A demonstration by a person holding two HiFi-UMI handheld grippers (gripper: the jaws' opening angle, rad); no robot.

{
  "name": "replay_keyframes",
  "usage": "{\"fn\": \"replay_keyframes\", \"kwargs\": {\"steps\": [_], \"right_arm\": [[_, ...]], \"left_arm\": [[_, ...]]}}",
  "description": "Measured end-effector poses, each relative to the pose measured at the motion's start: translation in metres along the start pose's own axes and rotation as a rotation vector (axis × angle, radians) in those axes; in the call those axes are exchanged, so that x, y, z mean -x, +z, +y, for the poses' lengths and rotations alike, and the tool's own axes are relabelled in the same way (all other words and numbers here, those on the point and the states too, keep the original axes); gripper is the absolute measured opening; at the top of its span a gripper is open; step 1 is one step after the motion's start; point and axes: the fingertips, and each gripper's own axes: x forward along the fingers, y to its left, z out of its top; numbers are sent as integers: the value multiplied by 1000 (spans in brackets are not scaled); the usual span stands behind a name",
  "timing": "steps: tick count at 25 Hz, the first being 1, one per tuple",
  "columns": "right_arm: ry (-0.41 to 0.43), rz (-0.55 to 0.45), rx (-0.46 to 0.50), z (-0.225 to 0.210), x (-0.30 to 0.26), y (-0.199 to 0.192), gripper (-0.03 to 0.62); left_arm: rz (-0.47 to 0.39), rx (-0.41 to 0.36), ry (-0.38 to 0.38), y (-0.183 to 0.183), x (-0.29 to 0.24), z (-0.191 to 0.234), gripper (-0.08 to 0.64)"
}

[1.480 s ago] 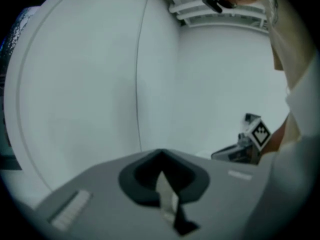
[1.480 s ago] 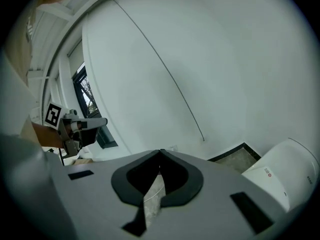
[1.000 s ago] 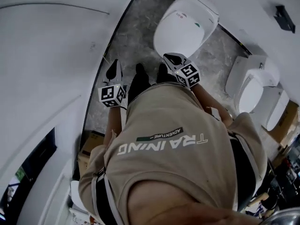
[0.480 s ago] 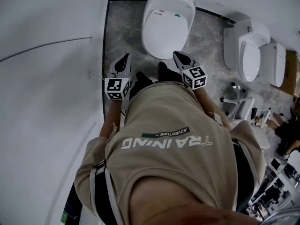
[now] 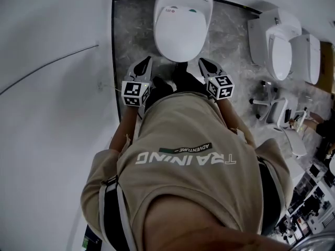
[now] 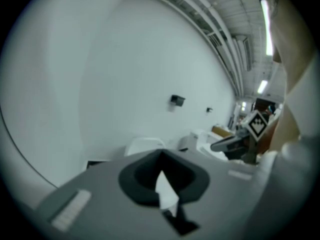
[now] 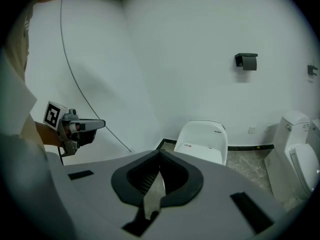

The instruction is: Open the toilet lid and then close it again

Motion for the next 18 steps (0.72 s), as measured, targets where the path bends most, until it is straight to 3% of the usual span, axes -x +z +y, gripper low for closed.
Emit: {"fn": "replay_keyframes", "kwargs": {"steps": [5,11,14,18], "right_arm": [[48,-30,-4,-13,-13,18,12],[66,-15,8,-60,-33,29,12],[66,6,-39,-84,-47,22,12],[56,63,-21,-105,-61,-4,12]], "left_arm": [[52,-11,27,5,-13,-6,3],[68,19,81,20,-48,0,3],[102,48,92,13,-73,9,3],[164,131,99,-17,-109,17,3]]}}
